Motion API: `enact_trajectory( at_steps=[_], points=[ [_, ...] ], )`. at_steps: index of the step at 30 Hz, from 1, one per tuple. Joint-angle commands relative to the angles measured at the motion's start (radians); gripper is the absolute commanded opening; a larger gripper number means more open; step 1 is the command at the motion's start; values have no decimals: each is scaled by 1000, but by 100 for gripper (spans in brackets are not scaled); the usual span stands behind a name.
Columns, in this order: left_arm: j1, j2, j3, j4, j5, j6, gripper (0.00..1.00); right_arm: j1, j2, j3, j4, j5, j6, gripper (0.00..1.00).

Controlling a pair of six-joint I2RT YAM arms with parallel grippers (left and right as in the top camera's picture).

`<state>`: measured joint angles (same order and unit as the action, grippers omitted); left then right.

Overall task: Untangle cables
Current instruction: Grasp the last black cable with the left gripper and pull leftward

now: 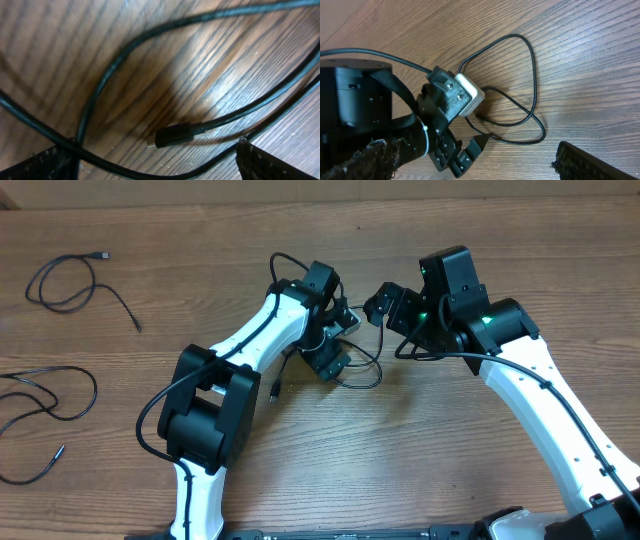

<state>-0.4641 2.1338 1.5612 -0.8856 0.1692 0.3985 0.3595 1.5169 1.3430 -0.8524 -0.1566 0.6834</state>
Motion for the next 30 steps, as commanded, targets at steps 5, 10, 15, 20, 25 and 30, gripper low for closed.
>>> enact_trajectory(
  at_steps=[5,10,15,20,25,30],
  points=[
    [3,-16,-45,26,16,9,100,-8,-2,16,5,7,-3,100],
    [3,-16,-45,64,16,-33,99,-8,-2,16,5,7,-3,100],
    [3,-15,-45,86,16,-58,89,-8,-2,16,5,7,-3,100],
    [3,-13,-53,97,35,-66,82,-8,-2,16,5,7,-3,100],
    [3,-13,-53,112,105,-66,84,-8,-2,16,5,7,-3,100],
    [4,-13,-53,116,101,-66,22,-8,-2,16,5,7,-3,100]
  ],
)
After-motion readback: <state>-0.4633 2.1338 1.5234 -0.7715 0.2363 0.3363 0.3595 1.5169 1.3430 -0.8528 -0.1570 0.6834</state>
